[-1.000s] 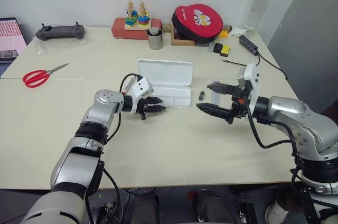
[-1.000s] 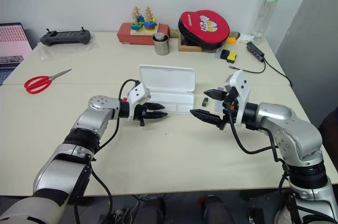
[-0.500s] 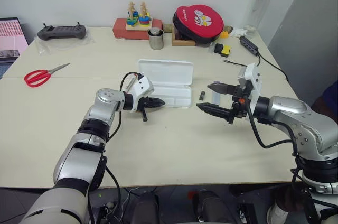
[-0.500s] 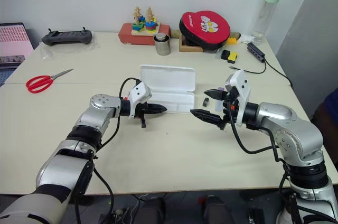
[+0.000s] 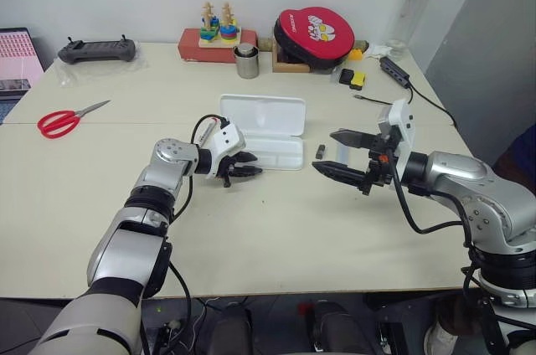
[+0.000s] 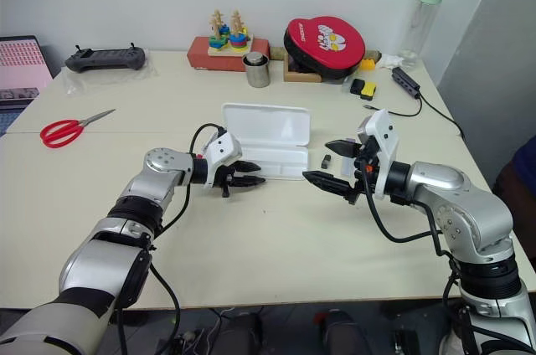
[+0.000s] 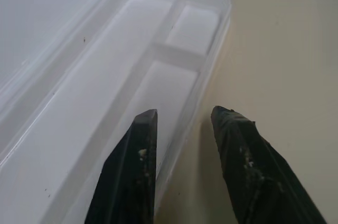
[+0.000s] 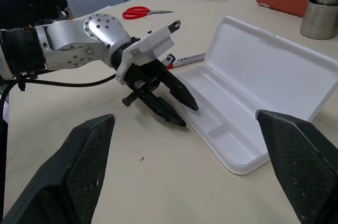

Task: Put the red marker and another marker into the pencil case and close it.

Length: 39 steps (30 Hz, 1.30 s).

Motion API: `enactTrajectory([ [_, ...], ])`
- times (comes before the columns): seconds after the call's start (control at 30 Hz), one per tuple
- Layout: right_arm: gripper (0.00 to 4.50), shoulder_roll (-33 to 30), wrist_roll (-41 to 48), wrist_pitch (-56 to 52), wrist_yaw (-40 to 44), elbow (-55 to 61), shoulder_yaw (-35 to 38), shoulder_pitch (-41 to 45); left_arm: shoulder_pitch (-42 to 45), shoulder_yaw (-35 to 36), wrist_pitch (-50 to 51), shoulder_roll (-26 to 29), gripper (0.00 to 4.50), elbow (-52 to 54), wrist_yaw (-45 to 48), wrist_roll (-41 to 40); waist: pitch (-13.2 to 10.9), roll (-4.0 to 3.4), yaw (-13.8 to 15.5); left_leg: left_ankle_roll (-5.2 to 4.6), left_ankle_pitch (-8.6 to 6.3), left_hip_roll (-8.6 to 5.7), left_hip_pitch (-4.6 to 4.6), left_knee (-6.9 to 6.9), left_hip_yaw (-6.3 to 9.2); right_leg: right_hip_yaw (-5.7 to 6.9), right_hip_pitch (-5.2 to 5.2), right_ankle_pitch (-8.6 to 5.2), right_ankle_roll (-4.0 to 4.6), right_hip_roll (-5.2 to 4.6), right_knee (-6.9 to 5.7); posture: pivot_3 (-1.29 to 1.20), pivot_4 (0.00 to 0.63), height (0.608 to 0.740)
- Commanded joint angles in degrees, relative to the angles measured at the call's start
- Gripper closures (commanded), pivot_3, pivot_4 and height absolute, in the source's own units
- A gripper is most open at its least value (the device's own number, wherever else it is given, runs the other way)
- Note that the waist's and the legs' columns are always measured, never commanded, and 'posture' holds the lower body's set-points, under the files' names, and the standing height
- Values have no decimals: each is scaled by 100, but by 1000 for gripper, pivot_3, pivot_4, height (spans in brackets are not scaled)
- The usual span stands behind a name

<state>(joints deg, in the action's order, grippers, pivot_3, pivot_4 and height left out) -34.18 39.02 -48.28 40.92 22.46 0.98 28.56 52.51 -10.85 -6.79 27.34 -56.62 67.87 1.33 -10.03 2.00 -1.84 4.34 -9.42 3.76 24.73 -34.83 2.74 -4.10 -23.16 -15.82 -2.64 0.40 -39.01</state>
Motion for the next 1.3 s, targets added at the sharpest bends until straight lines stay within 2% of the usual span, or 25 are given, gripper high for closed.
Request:
enactTrajectory([
  [0.03,0,-26,76,63,-64,187,204,118,85,-81,-65,10,3457,-190,-29,214,0,0,0,0,0,0,0,0,0,0,0,0,0,0,0,0,150,740],
  [0.13,0,-29,95,57,-90,195,211,120,94,-49,-64,-6,4071,-226,-11,249,0,0,-1,0,0,0,0,0,0,0,-1,0,0,0,0,0,150,740],
  [0.23,0,-39,111,60,-112,193,217,124,137,32,-71,-35,4459,-244,-5,199,0,0,-1,0,0,0,0,0,0,0,0,0,0,0,0,0,150,740],
  [0.47,0,-89,194,45,-72,237,249,164,92,166,-183,-11,4459,16,297,6,0,0,-1,0,0,0,0,0,0,0,-1,0,0,0,0,0,150,740],
  [0.63,0,-190,389,3,11,316,400,164,-464,155,-35,194,4459,1293,1201,-386,-1,-1,-2,0,0,1,6,3,-1,-2,-3,3,10,-1,4,0,150,740],
  [0.8,0,-285,476,-26,63,353,451,89,-1288,1,333,698,4459,2759,1741,-462,-1,-1,-18,0,0,4,5,6,2,1,-5,3,17,1,1,0,150,740],
  [0.93,0,-279,468,-11,95,340,408,58,-1708,-109,554,1008,4459,3331,1729,-325,-1,-2,-12,0,0,4,4,3,2,1,-4,-2,7,1,-1,0,150,740],
  [1.13,0,-242,454,30,110,298,306,69,-1840,-93,819,1047,4459,3645,1542,-427,-1,-2,6,-1,0,4,4,-3,1,0,-3,-1,4,0,0,0,150,740],
  [1.2,0,-235,448,41,123,281,288,87,-1841,-80,865,1048,4018,3681,1516,-448,-1,-2,6,-1,0,4,4,-3,1,0,-3,-1,4,0,0,0,150,740],
  [1.23,0,-236,446,45,133,276,284,95,-1831,-70,882,1058,4007,3703,1509,-459,-1,-2,5,-1,0,4,4,-3,1,1,-4,-1,4,0,0,0,150,740],
  [1.3,0,-240,452,48,156,274,285,115,-1792,30,986,1056,3583,3826,1461,-578,-1,-2,2,-1,0,4,4,-2,1,1,-4,-2,5,0,0,0,150,740],
])
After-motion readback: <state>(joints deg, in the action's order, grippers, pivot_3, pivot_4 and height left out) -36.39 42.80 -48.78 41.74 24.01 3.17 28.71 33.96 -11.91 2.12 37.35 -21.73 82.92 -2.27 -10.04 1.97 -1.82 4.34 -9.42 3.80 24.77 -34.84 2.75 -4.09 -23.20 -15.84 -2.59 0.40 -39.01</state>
